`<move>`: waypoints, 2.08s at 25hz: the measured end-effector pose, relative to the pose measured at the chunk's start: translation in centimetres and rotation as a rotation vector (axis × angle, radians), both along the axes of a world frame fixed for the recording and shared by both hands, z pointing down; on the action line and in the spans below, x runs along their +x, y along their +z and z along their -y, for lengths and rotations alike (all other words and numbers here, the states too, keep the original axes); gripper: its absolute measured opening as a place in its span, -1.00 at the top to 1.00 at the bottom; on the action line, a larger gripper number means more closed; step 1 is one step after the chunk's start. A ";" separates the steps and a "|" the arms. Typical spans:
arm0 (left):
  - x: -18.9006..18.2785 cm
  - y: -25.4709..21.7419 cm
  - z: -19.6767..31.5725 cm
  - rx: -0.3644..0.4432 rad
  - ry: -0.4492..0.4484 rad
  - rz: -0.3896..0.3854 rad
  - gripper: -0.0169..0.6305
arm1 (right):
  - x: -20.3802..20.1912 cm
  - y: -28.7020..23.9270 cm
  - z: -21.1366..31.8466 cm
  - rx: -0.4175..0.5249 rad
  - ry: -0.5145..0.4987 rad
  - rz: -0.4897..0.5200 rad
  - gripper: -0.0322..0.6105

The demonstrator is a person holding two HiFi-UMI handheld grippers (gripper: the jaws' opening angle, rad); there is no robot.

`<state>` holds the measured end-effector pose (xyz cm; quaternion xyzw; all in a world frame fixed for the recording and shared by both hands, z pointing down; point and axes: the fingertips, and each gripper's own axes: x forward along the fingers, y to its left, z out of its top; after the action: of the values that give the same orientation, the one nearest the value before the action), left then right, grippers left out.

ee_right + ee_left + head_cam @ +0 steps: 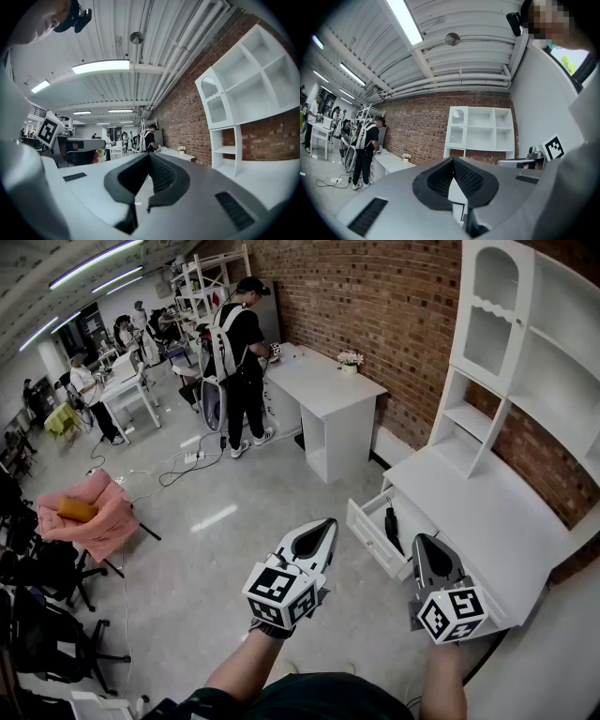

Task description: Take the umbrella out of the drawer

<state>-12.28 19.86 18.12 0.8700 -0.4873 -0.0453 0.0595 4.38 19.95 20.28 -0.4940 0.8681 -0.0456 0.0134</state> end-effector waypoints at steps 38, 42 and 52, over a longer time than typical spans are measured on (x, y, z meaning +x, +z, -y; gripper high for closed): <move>6.1 2.3 2.6 -0.014 -0.018 0.073 0.93 | 6.7 2.4 2.1 -0.020 -0.016 0.102 0.89; 5.9 2.6 5.4 0.000 -0.009 0.069 0.93 | 6.5 2.3 4.4 -0.006 0.000 0.091 0.89; 4.3 4.6 15.0 -0.007 0.044 0.069 0.93 | 4.4 4.7 12.8 -0.076 0.064 0.055 0.89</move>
<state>-7.96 4.82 22.72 0.8814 -0.4699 -0.0122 0.0468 8.80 7.15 24.93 -0.5204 0.8488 -0.0914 0.0199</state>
